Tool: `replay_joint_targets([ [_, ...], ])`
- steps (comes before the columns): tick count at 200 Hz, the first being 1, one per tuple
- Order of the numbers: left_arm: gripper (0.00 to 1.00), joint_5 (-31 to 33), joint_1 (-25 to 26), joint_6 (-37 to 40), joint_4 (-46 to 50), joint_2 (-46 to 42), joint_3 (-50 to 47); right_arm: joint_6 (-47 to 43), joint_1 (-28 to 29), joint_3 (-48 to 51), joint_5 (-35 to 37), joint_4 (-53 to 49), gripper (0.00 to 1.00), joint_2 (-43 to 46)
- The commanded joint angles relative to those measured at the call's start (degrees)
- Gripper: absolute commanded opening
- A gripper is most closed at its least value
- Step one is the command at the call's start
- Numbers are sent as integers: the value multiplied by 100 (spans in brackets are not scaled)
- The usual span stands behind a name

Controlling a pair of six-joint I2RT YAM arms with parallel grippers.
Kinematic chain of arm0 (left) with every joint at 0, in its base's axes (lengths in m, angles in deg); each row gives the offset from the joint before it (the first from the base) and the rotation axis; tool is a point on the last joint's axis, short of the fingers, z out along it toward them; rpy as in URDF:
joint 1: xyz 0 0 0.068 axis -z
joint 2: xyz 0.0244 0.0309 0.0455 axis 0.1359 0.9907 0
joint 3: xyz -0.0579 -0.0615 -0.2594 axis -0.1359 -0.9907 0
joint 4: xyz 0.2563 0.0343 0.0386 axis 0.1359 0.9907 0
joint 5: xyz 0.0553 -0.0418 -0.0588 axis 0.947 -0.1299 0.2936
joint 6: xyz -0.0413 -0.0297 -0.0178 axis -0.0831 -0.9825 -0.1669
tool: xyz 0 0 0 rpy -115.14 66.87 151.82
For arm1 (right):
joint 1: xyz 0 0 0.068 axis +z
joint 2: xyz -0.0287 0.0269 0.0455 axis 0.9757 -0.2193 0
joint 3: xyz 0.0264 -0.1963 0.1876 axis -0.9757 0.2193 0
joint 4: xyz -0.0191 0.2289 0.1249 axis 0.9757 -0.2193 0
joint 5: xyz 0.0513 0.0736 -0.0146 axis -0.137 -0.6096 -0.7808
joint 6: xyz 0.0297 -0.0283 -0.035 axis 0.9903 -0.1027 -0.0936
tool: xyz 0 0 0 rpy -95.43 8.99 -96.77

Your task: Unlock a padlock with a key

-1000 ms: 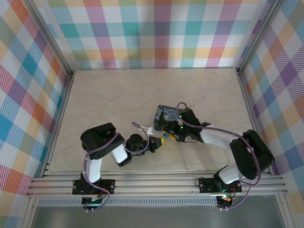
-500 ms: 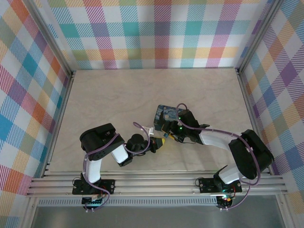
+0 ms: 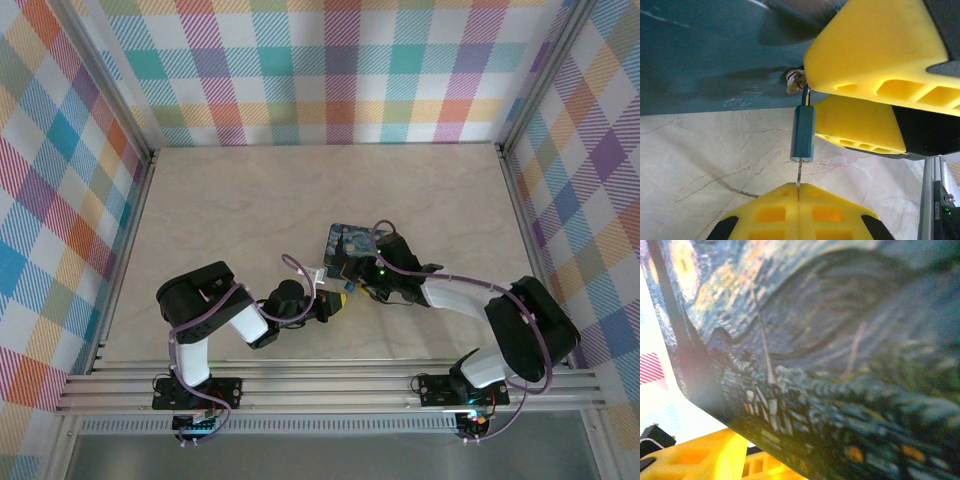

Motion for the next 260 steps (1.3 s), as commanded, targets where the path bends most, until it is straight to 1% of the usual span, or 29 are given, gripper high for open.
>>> replay_joint_targets([
  [1, 0, -196, 46, -85, 114, -53, 64, 150, 33, 201, 63, -827, 60, -24],
  [41, 0, -256, 20, -234, -43, 23, 113, 192, 96, 302, 84, -695, 60, -74],
  [79, 0, -288, 20, -278, -47, -28, 118, 210, 152, 295, 75, -603, 54, -175],
  [120, 0, -291, 20, -326, -30, -65, 143, 219, 208, 303, 102, -677, 52, -124],
  [173, 0, -340, 19, -342, 83, -236, 212, 219, 263, 312, 127, -810, 55, -111],
  [185, 0, -362, 20, -335, 118, -280, 231, 219, 258, 312, 127, -784, 53, -112],
  [201, 0, -371, 15, -360, 119, -335, 231, 203, 267, 295, 142, -787, 47, -111],
  [229, 0, -406, 11, -392, 144, -449, 244, 201, 275, 259, 109, -792, 46, -111],
  [260, 0, -398, 3, -367, 231, -540, 231, 171, 284, 206, 84, -836, 34, -107],
])
